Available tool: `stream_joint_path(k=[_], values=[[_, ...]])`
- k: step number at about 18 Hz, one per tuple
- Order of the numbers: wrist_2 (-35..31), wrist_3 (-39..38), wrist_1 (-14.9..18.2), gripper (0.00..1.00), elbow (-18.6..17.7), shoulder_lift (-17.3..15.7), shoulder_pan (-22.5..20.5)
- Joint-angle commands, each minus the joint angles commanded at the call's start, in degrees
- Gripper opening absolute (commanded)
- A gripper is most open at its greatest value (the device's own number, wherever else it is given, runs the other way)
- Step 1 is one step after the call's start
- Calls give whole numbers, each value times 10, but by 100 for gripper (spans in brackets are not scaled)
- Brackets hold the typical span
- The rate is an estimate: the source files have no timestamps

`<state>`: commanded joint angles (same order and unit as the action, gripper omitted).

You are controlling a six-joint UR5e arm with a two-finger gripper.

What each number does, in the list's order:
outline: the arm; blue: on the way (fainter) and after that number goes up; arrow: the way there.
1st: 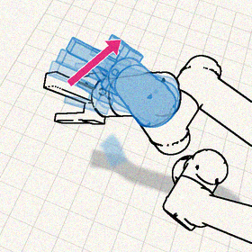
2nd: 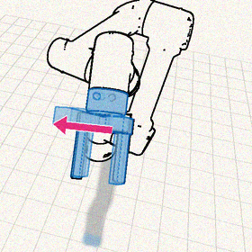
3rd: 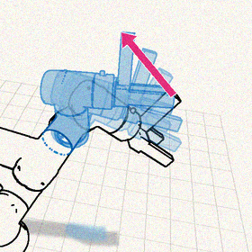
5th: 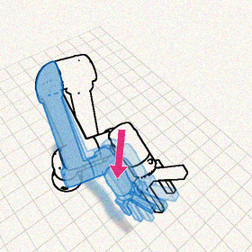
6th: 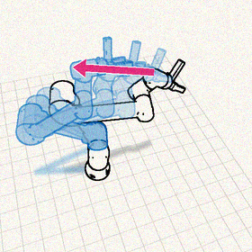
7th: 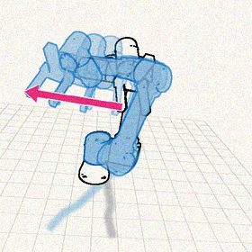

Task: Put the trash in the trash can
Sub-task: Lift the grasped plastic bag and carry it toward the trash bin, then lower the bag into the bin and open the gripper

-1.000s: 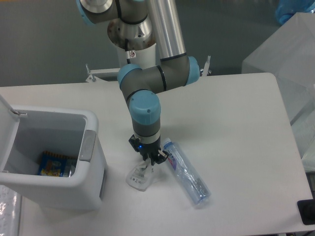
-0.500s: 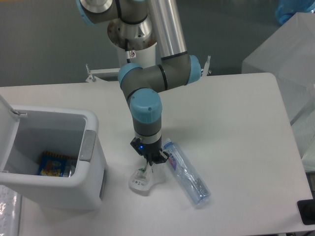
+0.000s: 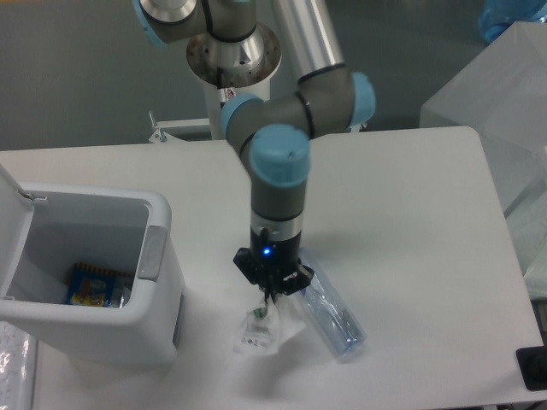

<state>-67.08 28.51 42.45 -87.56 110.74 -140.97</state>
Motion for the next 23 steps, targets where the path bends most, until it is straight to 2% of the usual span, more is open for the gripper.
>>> stream_joint_path(k=[4, 6, 8, 12, 16, 19, 23], values=[[29, -86, 0, 15, 72, 1, -3], [40, -107, 0, 15, 82, -3, 3], [50, -113, 2, 15, 82, -32, 4], [62, -115, 7, 16, 76, -67, 21], [61, -114, 8, 19, 70, -88, 39], [57, -112, 8, 19, 46, -105, 52], [56, -101, 7, 19, -8, -137, 81]])
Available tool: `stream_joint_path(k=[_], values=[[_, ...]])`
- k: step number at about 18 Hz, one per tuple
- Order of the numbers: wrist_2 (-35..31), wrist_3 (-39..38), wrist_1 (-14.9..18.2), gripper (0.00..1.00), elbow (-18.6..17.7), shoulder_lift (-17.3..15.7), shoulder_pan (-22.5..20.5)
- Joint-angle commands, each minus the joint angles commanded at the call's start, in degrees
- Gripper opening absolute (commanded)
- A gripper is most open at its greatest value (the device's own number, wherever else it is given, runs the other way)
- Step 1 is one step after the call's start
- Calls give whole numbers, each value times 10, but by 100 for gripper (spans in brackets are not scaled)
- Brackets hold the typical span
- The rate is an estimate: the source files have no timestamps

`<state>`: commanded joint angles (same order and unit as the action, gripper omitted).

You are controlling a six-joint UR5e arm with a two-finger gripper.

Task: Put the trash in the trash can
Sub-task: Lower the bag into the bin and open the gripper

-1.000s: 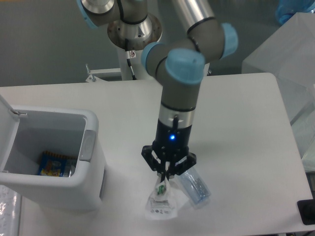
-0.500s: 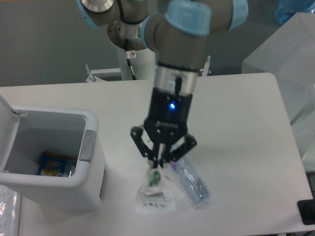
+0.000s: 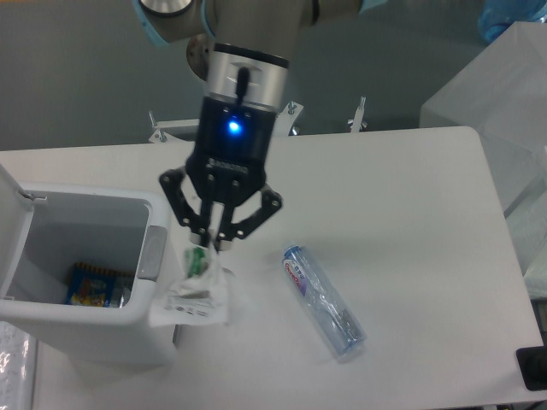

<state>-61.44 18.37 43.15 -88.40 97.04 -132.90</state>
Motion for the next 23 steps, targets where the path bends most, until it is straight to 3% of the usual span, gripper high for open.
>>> stream_joint_path(k=[3, 11, 14, 18, 23], values=[[2, 1, -3, 19, -33, -13, 26], [2, 1, -3, 21, -60, -4, 84], [2, 1, -4, 37, -70, -3, 90], [2, 2, -7, 80, -69, -1, 91], [2, -5, -7, 95, -65, -9, 88]])
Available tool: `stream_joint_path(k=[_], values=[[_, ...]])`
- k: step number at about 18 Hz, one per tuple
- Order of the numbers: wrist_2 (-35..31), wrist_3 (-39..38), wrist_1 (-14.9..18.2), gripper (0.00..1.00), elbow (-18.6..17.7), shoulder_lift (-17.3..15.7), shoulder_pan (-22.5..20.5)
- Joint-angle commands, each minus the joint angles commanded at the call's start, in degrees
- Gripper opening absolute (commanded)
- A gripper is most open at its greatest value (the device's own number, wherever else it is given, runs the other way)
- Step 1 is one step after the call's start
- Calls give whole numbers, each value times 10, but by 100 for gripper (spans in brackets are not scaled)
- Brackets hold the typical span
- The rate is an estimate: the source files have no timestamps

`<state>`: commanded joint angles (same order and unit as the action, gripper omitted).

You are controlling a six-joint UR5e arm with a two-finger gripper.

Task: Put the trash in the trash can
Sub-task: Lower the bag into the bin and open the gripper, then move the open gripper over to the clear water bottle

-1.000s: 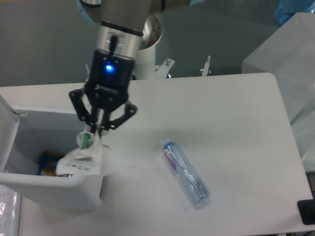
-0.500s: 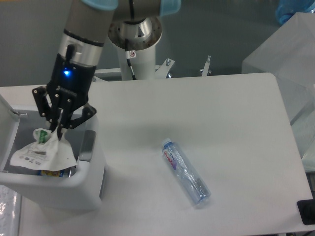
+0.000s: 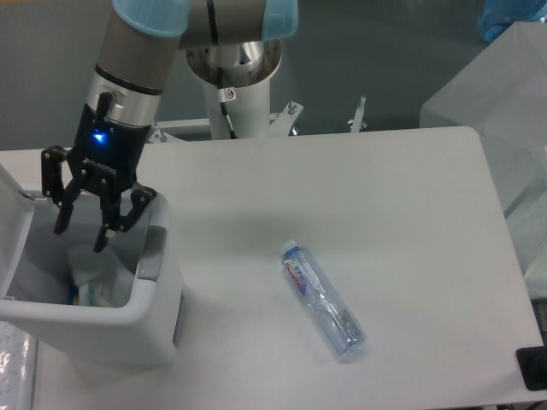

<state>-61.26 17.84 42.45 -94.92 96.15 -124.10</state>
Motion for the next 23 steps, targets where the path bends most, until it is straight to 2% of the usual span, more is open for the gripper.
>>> stream_joint_path(k=[2, 6, 8, 12, 15, 20, 23], values=[[0, -1, 1, 99, 5, 2, -15], [2, -32, 1, 100, 5, 2, -104], [2, -46, 1, 100, 5, 10, -140], [-10, -47, 4, 100, 4, 51, -191], [-37, -40, 2, 100, 14, 85, -215], [-73, -45, 3, 100, 68, 166, -218], [-87, -47, 4, 100, 73, 181, -223]])
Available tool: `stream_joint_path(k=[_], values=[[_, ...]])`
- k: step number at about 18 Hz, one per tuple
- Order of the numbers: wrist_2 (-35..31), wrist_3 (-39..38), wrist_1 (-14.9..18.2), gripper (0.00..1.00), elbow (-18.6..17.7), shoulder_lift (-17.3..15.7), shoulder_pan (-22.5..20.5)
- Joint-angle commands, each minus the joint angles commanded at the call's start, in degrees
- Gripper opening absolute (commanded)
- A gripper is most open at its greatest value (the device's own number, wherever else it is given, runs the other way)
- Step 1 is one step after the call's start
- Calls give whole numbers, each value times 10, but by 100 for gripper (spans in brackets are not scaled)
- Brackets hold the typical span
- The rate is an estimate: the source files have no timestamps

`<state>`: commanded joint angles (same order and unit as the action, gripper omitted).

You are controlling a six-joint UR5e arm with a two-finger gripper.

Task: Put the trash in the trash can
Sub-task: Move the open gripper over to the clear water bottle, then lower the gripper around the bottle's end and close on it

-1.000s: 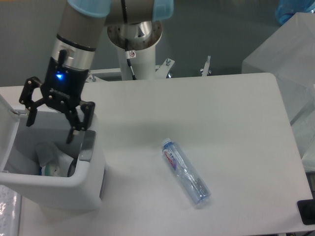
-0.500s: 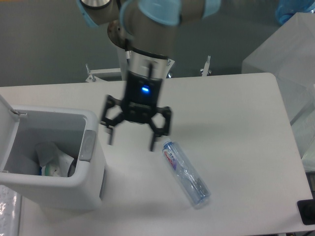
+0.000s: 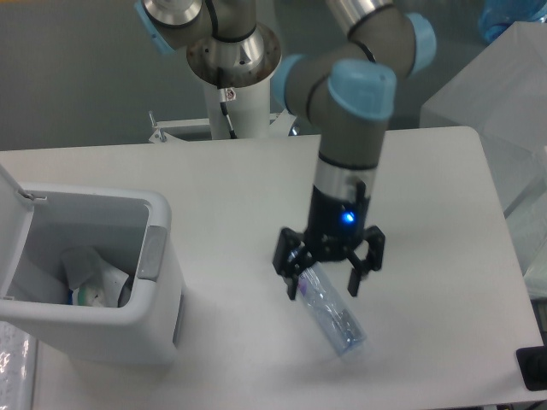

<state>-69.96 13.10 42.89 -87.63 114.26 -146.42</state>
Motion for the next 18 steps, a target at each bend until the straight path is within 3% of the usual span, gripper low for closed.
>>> stream_joint_path(k=[6, 11, 18], values=[[-8, 1, 0, 100, -5, 24, 0], [-67, 0, -3, 100, -27, 54, 8], [-93, -14, -3, 100, -18, 80, 10]])
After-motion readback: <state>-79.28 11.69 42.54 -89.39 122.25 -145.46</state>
